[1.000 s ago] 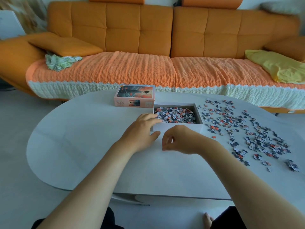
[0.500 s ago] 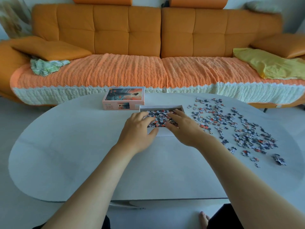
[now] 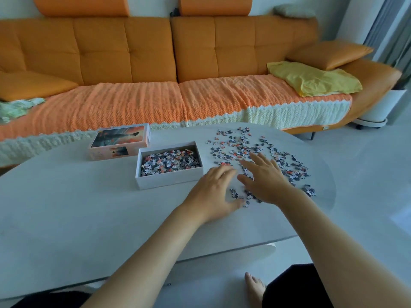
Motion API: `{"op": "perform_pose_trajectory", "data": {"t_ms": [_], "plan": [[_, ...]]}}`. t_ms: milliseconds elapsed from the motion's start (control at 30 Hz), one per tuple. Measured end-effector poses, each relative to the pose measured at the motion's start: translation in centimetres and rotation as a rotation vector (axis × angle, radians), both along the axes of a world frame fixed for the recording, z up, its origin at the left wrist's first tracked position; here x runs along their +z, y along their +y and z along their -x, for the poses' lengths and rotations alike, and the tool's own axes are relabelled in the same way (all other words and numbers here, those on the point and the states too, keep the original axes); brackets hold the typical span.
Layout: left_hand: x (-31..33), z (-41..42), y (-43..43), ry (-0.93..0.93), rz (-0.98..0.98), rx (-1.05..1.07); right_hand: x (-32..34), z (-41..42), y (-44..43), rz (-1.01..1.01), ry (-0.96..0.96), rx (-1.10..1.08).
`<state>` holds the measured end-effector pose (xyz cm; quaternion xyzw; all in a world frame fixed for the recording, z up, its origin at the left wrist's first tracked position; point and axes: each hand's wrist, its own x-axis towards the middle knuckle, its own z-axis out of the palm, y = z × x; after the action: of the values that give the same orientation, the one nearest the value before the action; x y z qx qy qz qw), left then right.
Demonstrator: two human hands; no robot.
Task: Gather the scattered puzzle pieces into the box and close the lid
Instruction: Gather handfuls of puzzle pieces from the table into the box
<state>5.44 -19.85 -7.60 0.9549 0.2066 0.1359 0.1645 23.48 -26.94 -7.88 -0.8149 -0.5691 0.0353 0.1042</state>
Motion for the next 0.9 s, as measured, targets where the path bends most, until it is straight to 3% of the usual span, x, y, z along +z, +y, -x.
{"op": "perform_pose_trajectory", "data": {"t_ms": [133,267,433,533,667,900], "plan": [[-1.5,-4.3,-0.9,0.313,0.005,0.007,-1.6,-2.4,-3.1,0.129,0.026,-0.100],[-2.2,-6.1,0.4,0.333,-0.023,0.058,-2.5,-2.7,-4.2,0.079,0.039,-0.014],[-2.4,-7.2,1.7,0.372,0.012,0.053,-1.9,-3.1,-4.3,-0.124,0.235,0.137],[-2.5,-7.7,1.8,0.304,-0.020,0.012,-1.9,-5.4,-5.1,-0.183,0.086,0.012],[-2.9,-8.5,1.4,0.046,-0.084,-0.049,-2.8,-7.1,-6.1,0.032,0.035,-0.173],[-3.2,-8.1,1.3,-0.141,-0.145,-0.034,-2.5,-4.1,-3.3,-0.111,0.208,0.099]]}}
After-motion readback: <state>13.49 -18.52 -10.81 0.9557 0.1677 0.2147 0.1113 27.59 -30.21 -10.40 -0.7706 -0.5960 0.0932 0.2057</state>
